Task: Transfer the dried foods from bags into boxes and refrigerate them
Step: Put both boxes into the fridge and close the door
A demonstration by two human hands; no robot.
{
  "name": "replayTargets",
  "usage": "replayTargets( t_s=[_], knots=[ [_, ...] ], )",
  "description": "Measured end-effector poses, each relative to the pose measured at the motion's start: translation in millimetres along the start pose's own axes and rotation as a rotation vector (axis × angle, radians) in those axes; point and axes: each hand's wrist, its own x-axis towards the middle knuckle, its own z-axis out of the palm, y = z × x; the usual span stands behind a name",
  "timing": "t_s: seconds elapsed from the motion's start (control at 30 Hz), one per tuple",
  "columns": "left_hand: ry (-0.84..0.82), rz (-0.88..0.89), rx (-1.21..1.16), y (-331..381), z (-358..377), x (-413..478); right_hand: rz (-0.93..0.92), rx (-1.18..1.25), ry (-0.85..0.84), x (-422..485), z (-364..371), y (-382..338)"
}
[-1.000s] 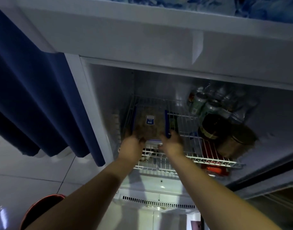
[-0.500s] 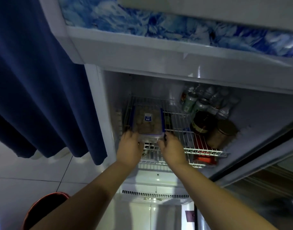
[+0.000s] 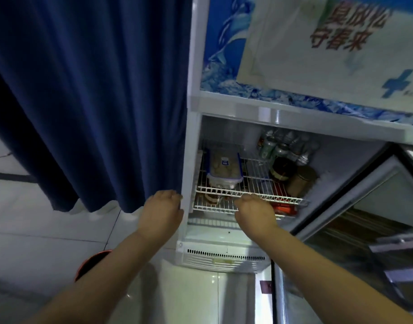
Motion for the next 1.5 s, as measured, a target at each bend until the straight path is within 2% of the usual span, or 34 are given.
replayTargets(
  t_s=[0.27, 0.33, 0.57, 0.77, 1.03, 1.27, 1.5],
  knots=[
    [0.073, -0.215, 0.057, -16, -51, -91, -0.229, -0.099, 0.026, -28, -13, -48],
    [0.091, -0.277, 0.055, -15, -59, -121, -0.280, -0.053, -0.038, -41, -17, -60],
    [0.049, -0.617, 0.105, -4, -82, -245, -0.510, -0.049, -0.074, -90, -12, -120],
    [0.103, -0.892, 0.153, -3, -115, -362, -0.795, 0.007, -0.045, -133, -33, -202],
    [0.286, -1.201, 0.202, -2, -159, -509, -1.109, 0.048, -0.029, -205, -59, -324],
    [0.391, -1.401, 0.263, 2, -188, -645, -1.312, 0.043, -0.039, -297, -80, -434],
    [0.469, -1.528, 0.274, -10, -219, -784, -1.420, 0.038, -0.014, -410, -90, -537]
  ],
)
